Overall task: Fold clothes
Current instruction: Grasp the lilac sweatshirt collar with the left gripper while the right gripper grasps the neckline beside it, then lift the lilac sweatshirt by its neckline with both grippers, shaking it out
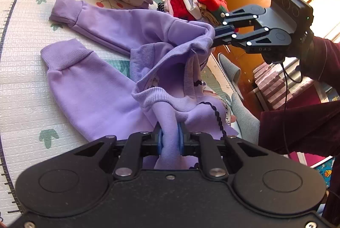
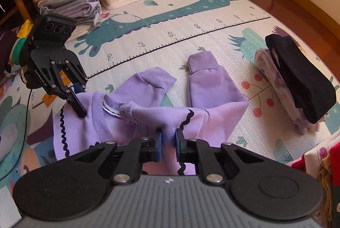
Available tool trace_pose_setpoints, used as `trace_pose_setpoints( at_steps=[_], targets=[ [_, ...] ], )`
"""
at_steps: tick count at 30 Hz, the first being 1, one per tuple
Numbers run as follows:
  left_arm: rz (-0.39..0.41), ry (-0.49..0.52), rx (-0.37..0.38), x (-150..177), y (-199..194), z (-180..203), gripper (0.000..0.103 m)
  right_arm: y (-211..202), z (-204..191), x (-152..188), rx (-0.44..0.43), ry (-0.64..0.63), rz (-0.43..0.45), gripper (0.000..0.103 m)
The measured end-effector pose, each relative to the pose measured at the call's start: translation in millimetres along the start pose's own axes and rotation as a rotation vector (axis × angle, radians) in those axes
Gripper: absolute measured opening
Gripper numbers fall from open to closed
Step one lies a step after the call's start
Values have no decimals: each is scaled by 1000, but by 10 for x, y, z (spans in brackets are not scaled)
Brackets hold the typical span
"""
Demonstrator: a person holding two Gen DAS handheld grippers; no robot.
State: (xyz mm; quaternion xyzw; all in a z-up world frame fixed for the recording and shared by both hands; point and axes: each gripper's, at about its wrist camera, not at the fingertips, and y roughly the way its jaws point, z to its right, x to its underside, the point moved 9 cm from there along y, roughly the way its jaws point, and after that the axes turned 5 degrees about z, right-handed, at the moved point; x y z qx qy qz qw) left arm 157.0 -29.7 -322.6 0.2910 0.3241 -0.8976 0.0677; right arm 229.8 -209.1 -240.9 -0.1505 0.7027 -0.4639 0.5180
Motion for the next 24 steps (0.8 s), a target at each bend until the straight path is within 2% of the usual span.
trace_pose_setpoints(
  at_steps=[4, 8, 10, 12, 14, 24],
  targets=[
    [-9, 111, -66, -16, 2, 153, 10, -18, -121, -93, 39, -234, -54, 18],
    [-33, 240, -129, -22, 35, 312, 10, 6, -244, -262, 44, -505, -132, 49],
    [-39, 293, -146, -16, 67, 382, 10, 65, -305, -362, 16, -582, -171, 55],
    [-41, 369, -157, 25, 75, 486, 9, 197, -340, -395, -21, -610, -224, 60],
    [-37, 398, -151, 63, 74, 541, 9, 338, -366, -409, -57, -631, -279, 62],
    [-37, 393, -115, 96, 95, 514, 9, 996, -473, -498, -237, -728, -556, 62]
  ],
)
